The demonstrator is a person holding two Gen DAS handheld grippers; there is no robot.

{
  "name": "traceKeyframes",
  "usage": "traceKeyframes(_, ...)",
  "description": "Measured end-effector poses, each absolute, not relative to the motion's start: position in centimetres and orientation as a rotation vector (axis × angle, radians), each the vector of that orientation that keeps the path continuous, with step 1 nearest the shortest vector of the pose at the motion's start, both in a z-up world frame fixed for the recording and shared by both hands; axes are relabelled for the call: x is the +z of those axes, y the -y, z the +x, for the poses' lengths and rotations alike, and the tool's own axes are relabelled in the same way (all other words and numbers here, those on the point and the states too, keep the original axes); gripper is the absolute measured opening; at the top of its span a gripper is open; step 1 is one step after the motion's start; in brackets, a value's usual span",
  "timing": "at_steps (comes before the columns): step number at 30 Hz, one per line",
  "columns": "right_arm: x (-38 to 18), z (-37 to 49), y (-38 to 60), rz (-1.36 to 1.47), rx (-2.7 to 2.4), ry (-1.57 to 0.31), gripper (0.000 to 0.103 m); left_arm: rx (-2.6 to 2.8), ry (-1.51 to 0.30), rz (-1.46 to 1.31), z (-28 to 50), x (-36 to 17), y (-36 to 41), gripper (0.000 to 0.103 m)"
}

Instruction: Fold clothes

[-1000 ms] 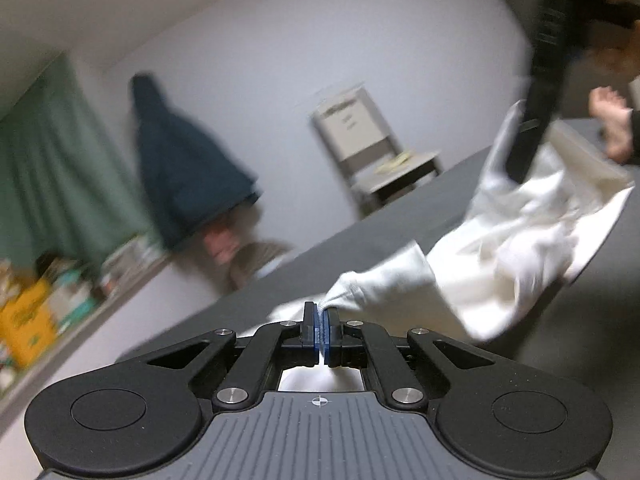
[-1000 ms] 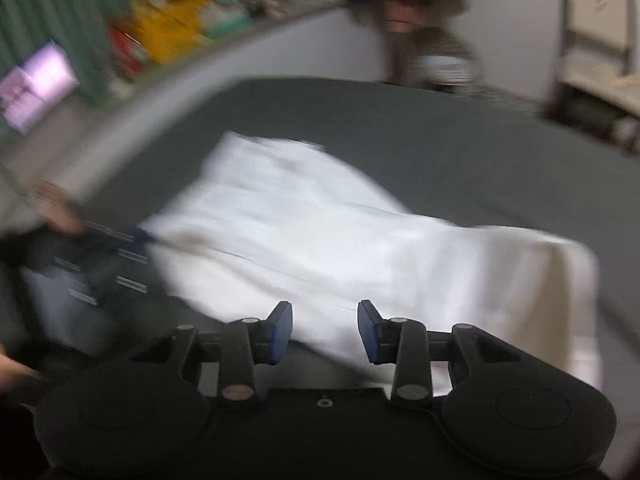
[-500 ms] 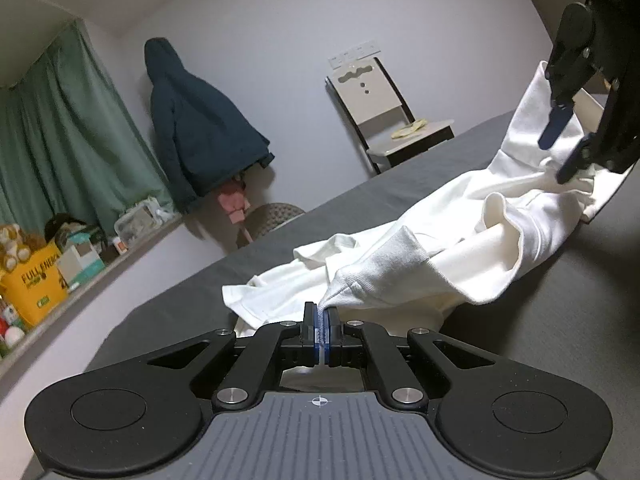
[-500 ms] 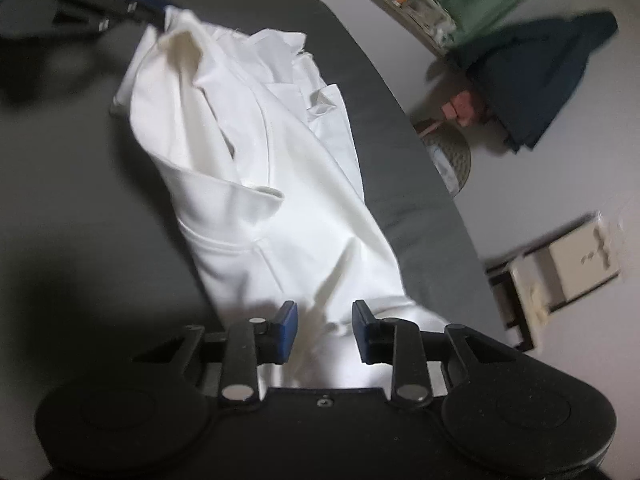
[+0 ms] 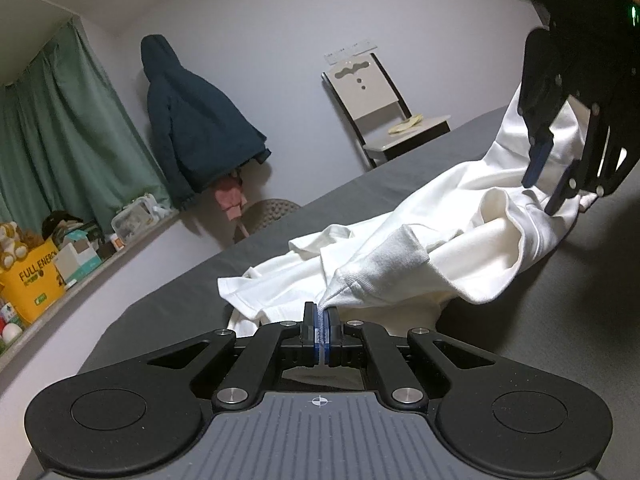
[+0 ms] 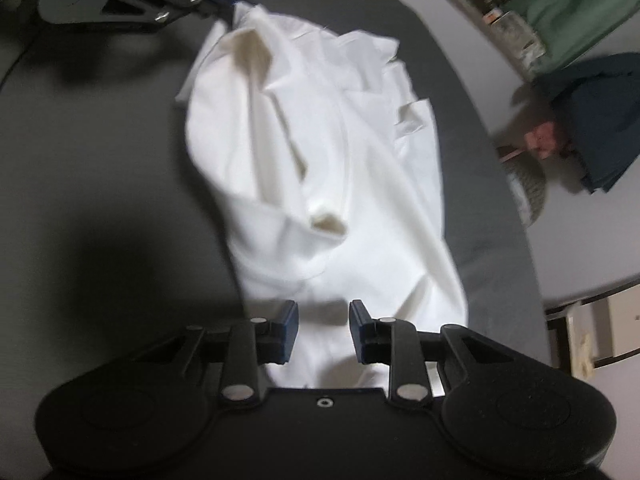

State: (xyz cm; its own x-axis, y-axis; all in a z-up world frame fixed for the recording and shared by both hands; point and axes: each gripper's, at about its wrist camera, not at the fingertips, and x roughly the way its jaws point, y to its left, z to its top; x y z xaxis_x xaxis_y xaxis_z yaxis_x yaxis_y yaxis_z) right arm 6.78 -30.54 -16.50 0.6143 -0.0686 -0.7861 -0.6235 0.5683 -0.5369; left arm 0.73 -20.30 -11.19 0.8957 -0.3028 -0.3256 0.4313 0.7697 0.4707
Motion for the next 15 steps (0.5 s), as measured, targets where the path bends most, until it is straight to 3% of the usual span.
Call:
traceKeyframes(8, -18.7, 7.7, 30.4, -0.975, 0.422, -0.924, 0.025, -0.406, -0.246, 0.561, 0.6, -11.4, 20.3, 0.002)
traceKeyframes(11, -18.8, 7.2, 30.5, -0.968, 0.411, -0.914, 0.008, -0.406, -0.250, 0.559, 0.7, -11.5, 20.2, 0.002)
traceKeyframes(15, -18.2, 6.4, 30.5, -0.944, 0.364, -0.874, 0.007, -0.403, -0.252, 0.553, 0.9, -11.4, 20.2, 0.002)
